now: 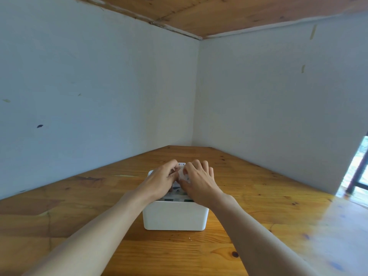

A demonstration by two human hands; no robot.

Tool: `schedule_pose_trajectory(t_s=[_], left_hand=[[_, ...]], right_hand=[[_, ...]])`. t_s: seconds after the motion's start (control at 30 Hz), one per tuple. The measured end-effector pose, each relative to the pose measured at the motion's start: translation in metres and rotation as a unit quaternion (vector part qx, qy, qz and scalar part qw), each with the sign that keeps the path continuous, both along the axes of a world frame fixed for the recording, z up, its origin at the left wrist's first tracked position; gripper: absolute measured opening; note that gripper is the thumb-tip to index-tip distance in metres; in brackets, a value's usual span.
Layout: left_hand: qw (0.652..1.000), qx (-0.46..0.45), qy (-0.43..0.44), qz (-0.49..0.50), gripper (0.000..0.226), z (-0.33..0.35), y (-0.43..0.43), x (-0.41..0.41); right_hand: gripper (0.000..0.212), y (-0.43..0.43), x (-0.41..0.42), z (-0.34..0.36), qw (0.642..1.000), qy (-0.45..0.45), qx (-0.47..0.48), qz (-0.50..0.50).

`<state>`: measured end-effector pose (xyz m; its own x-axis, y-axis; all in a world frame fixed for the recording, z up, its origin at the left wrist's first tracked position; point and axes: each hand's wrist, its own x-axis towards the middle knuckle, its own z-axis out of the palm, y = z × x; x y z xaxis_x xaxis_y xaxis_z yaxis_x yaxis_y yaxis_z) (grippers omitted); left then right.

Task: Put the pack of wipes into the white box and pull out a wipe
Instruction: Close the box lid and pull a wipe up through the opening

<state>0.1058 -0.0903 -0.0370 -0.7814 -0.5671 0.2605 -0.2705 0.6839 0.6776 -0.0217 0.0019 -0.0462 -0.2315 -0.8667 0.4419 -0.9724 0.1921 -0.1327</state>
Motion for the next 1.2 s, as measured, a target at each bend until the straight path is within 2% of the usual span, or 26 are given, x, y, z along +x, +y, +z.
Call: schedule_pose_trajectory(t_s=[0.1, 0.27, 0.37, 0.47, 0.57, 0.67, 0.87, 1.07, 1.2], left_hand=[[1.0, 0.0, -0.007, 0.008, 0.015, 0.0001, 0.0014, 0.0012], [0.999, 0.042, -0.02, -0.006, 0.005, -0.0001, 0.0017, 0.0023], [0.998, 0.054, -0.034, -0.014, 0.021, 0.0011, 0.0048, 0.0029], [0.998, 0.028, -0.037, -0.034, 0.009, 0.003, 0.0057, 0.0019], [0.999, 0.021, -0.035, -0.02, 0.024, 0.0035, 0.0039, 0.0017], [0.999, 0.014, -0.043, 0.003, 0.022, 0.0009, 0.0018, 0.0], [0.998, 0.01, -0.029, 0.048, 0.026, -0.0002, 0.0037, -0.0002], [0.996, 0.005, 0.0, 0.088, 0.016, -0.0013, 0.0044, -0.0005], [0.995, 0.024, 0.027, 0.087, 0.024, -0.0018, 0.0017, 0.0007]], right_hand=[[0.015, -0.0004, -0.001, -0.001, 1.0, -0.022, -0.001, 0.012], [0.022, 0.0011, -0.0022, -0.0019, 0.999, 0.0, -0.036, 0.005], [0.022, 0.0015, -0.0014, -0.0025, 0.999, -0.001, -0.052, 0.012], [0.022, 0.003, -0.0003, -0.0007, 0.998, -0.011, -0.061, 0.031], [0.024, 0.0048, 0.0003, 0.0007, 0.997, -0.024, -0.055, 0.04], [0.024, 0.0029, 0.0001, -0.0004, 0.998, -0.044, -0.039, 0.03], [0.008, 0.0006, 0.0003, -0.0001, 0.998, -0.062, -0.003, 0.031], [0.024, 0.0023, -0.001, -0.0013, 0.998, -0.045, -0.028, 0.04], [0.027, 0.0013, -0.0016, -0.002, 0.999, -0.037, -0.021, 0.033]])
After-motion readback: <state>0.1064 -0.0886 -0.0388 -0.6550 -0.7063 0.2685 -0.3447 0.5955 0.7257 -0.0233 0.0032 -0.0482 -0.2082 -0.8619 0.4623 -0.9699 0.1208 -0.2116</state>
